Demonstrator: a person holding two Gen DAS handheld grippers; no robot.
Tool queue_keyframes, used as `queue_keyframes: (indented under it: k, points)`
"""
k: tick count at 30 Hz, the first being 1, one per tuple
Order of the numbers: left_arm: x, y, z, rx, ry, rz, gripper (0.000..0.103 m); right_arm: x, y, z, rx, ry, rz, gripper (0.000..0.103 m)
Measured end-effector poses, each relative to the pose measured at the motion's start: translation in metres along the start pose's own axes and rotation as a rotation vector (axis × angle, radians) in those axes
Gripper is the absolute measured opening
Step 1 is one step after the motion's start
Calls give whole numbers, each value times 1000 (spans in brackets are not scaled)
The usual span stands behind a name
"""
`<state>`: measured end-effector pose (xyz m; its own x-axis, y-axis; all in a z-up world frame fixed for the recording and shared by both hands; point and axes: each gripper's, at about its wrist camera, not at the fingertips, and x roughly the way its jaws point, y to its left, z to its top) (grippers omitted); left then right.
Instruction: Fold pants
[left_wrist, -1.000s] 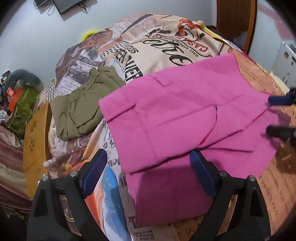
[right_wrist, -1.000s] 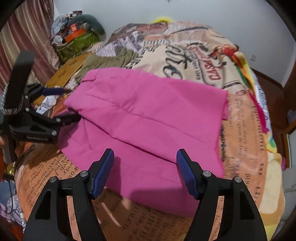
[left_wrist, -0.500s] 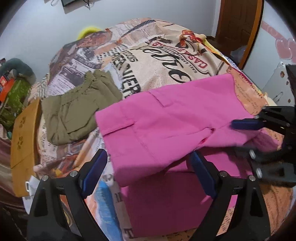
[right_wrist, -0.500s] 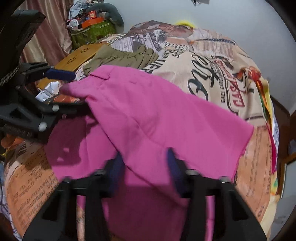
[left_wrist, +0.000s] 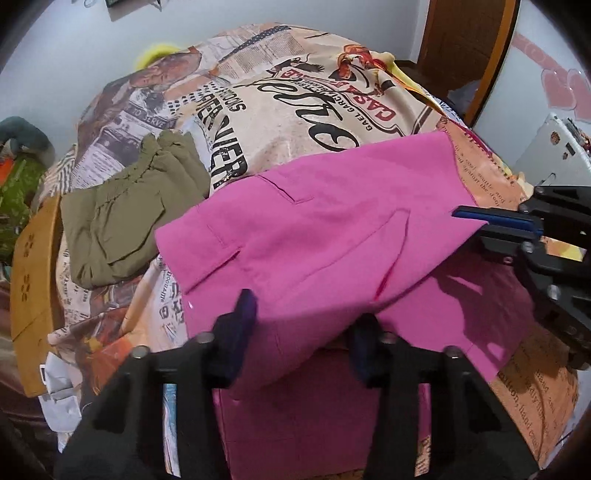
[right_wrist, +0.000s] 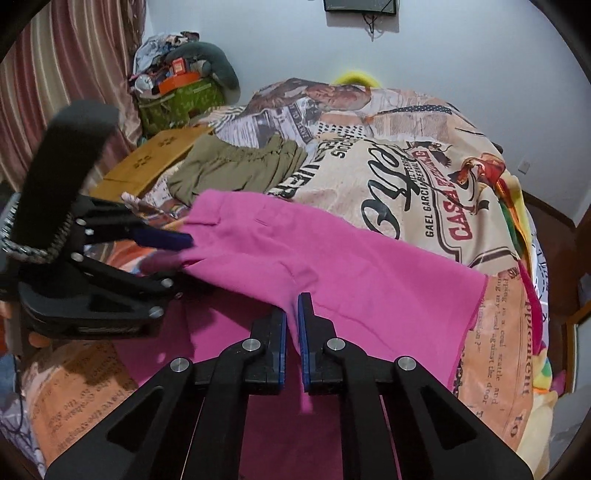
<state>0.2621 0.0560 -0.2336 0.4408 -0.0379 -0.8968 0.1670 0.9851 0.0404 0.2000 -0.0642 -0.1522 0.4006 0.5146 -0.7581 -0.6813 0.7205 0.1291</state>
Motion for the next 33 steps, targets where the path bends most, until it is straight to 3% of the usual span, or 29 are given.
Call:
queue_keyframes:
  k: [4, 10, 17, 28, 33]
  points:
    - [-14, -3, -2, 10, -34, 25, 18, -7, 3, 2, -1, -18, 2, 4]
    - [-45, 2, -12, 7, -96, 37, 18, -26, 13, 1, -10, -47, 25, 4]
    - [-60, -2, -32, 8, -98, 44, 18, -38, 28, -10, -29, -49, 48, 4]
    - [-49, -1, -62, -37, -39, 23, 18, -24, 37, -35, -13, 30, 98, 4]
    - [-49, -2, -72, -42, -19, 17, 20, -10, 36, -44, 8, 108, 115, 5]
